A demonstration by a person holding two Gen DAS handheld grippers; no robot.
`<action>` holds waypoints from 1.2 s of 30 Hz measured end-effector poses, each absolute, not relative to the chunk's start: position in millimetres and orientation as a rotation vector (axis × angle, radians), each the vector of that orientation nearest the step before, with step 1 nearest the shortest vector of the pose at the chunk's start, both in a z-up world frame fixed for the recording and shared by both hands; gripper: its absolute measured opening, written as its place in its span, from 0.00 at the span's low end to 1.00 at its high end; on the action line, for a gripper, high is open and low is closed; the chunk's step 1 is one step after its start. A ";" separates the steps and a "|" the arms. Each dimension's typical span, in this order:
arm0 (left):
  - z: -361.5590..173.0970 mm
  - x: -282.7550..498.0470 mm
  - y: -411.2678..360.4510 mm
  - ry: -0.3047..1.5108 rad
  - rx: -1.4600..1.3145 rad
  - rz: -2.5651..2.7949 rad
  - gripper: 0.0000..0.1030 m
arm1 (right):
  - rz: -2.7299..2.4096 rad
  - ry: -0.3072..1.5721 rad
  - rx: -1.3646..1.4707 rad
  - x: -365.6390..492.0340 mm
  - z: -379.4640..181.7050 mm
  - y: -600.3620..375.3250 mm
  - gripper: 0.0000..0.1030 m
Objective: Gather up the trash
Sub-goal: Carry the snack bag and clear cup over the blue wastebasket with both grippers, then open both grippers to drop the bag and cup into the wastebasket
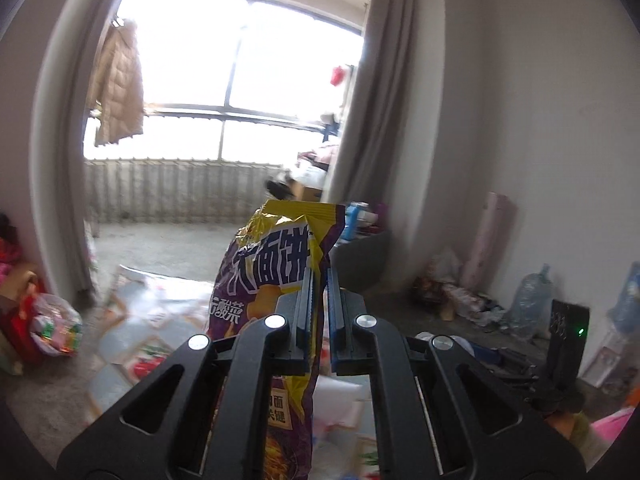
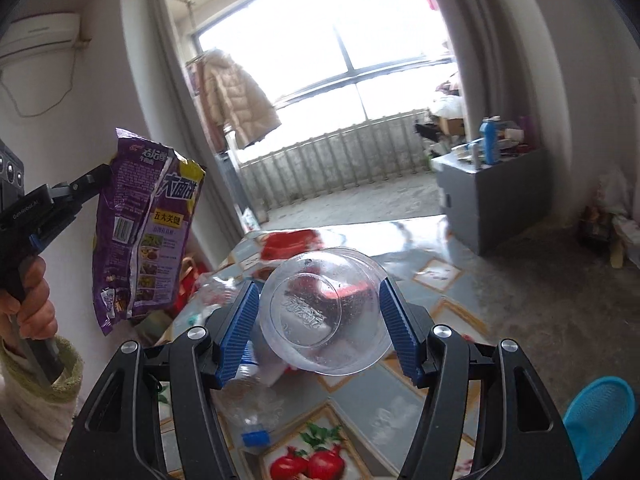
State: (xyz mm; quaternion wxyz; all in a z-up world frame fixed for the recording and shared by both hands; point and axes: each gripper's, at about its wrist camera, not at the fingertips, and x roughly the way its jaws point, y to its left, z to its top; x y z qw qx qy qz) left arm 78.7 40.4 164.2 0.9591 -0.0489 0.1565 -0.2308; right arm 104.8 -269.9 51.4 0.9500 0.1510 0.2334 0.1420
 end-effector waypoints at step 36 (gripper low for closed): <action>-154.5 195.3 -613.7 1.223 0.009 -1.131 0.06 | -0.799 0.632 0.996 4.5 -190.0 -653.6 0.59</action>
